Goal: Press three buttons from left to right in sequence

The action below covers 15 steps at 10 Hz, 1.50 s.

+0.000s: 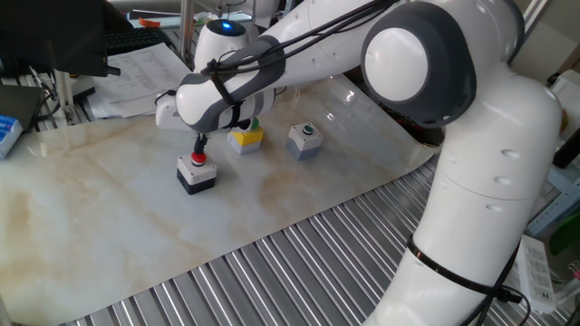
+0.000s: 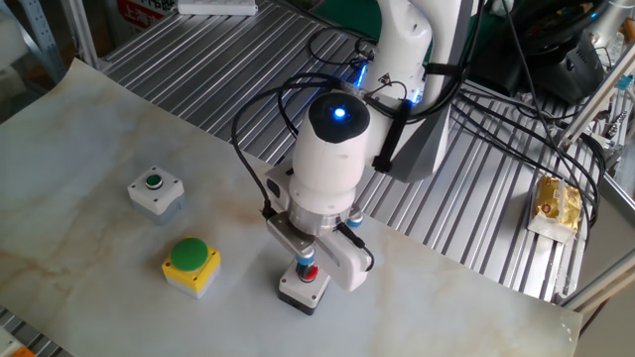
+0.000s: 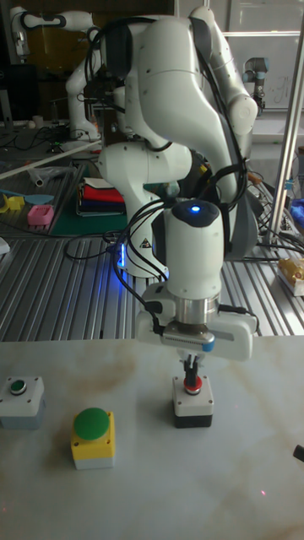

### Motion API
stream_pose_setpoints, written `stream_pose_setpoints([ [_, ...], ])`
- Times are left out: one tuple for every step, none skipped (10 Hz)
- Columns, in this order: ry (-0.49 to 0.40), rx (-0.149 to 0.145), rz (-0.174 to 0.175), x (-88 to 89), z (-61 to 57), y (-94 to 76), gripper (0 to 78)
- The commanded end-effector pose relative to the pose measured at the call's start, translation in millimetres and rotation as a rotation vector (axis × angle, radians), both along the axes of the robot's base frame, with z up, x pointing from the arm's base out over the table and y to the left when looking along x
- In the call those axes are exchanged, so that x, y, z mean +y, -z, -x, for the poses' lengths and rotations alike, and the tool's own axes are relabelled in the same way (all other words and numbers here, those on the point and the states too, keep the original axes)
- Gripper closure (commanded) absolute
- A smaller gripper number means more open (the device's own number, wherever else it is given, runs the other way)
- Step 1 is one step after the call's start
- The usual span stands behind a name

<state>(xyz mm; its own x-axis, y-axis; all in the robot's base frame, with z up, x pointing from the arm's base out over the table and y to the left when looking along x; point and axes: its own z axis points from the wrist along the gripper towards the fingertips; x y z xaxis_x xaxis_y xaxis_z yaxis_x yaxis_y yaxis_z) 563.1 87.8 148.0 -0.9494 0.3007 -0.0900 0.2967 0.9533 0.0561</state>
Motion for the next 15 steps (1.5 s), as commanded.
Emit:
stream_pose_setpoints([
  [-0.002,0.03,0.006,-2.0,7.6,-17.1,76.4],
  [-0.01,0.039,0.014,-3.3,8.0,-28.3,76.4],
  [-0.014,0.046,0.02,-4.0,7.9,-33.5,76.4],
  [-0.034,0.057,0.038,-6.0,6.9,-46.1,76.4],
  [-0.053,0.059,0.058,-7.9,5.9,-50.9,76.4],
  [-0.079,0.058,0.07,-13.2,4.0,-56.0,76.4],
  [-0.105,0.059,0.07,-19.8,1.8,-60.3,76.4],
  [-0.143,0.07,0.065,-33.7,-3.7,-66.8,76.4],
  [-0.18,0.073,0.065,-52.4,-11.0,-72.2,76.4],
  [-0.206,0.072,0.062,-69.0,-16.1,-76.7,76.4],
  [-0.226,0.073,0.058,-83.8,-20.8,-81.2,76.4],
  [-0.242,0.079,0.057,-95.2,-25.1,-86.6,76.4],
  [-0.25,0.084,0.053,-103.4,-28.8,-91.4,76.4],
  [-0.268,0.097,0.029,-120.0,-38.1,-102.4,76.4],
  [-0.277,0.102,0.028,-128.8,-44.1,-109.7,76.4],
])
